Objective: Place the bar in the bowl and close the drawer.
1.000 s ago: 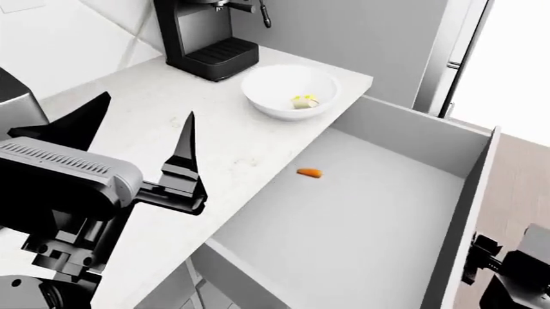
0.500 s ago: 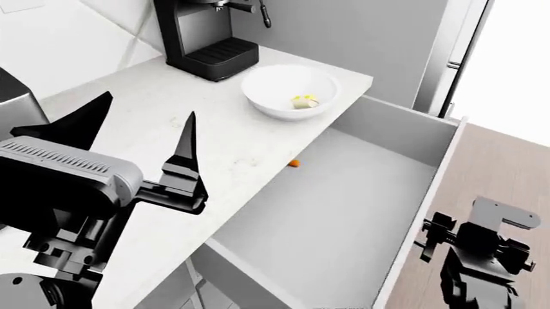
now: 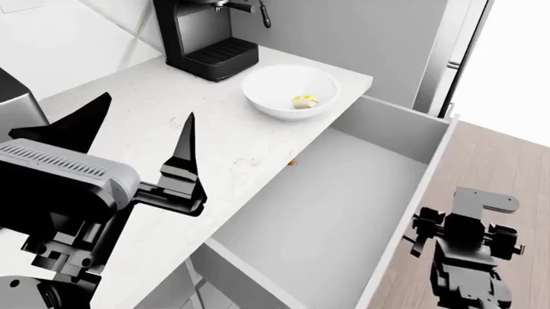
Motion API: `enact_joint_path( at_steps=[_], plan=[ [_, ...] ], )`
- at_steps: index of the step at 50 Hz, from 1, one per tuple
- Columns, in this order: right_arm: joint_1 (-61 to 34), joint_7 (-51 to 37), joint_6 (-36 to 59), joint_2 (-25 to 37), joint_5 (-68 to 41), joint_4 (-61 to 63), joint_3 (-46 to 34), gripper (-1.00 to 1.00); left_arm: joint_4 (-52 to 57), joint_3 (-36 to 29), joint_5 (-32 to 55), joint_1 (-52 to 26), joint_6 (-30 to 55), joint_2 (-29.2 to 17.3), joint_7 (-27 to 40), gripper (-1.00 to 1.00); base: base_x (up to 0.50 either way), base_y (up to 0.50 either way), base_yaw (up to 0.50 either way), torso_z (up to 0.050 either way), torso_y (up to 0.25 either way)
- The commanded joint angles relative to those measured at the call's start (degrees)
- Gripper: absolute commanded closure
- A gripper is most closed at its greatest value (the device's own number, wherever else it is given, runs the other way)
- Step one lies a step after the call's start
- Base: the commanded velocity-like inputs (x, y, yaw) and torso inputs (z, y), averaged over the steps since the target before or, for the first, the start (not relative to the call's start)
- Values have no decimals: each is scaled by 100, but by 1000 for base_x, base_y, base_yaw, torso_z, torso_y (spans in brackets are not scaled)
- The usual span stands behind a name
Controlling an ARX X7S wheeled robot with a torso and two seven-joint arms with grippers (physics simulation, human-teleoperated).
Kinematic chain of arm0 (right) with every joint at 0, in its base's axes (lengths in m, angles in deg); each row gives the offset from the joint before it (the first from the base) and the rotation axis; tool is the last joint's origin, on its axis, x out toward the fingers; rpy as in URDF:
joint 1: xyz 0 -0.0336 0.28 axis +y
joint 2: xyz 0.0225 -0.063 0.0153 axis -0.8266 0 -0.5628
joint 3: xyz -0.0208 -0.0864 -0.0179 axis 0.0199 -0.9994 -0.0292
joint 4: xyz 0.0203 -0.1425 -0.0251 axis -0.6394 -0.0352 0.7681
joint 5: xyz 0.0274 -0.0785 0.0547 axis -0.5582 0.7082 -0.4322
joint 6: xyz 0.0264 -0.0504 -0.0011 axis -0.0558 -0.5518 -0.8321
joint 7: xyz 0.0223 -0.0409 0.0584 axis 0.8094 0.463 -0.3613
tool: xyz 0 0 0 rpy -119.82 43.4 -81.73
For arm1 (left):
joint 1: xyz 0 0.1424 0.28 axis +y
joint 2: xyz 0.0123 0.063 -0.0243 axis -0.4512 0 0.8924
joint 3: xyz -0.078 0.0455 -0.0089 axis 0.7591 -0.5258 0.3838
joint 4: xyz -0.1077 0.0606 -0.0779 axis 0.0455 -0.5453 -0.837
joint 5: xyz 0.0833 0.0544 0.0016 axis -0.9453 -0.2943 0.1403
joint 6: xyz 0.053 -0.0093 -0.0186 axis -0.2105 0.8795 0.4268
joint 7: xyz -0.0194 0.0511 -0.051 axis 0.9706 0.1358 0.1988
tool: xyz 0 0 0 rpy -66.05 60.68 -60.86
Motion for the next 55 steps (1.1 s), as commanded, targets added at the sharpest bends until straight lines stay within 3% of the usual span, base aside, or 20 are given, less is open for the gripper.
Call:
enact_joint_path(
  at_steps=[1, 55],
  plan=[
    [367, 67, 164, -539, -414, -872, -366, -100, -8, 4, -38, 68, -73, -27, -23, -100, 0, 0, 0, 0, 0],
    [157, 482, 142, -1510, -346, -872, -1671, -100, -81, -30, -128, 264, -298, -82, -67, -100, 2, 1, 4, 0, 0]
  ],
)
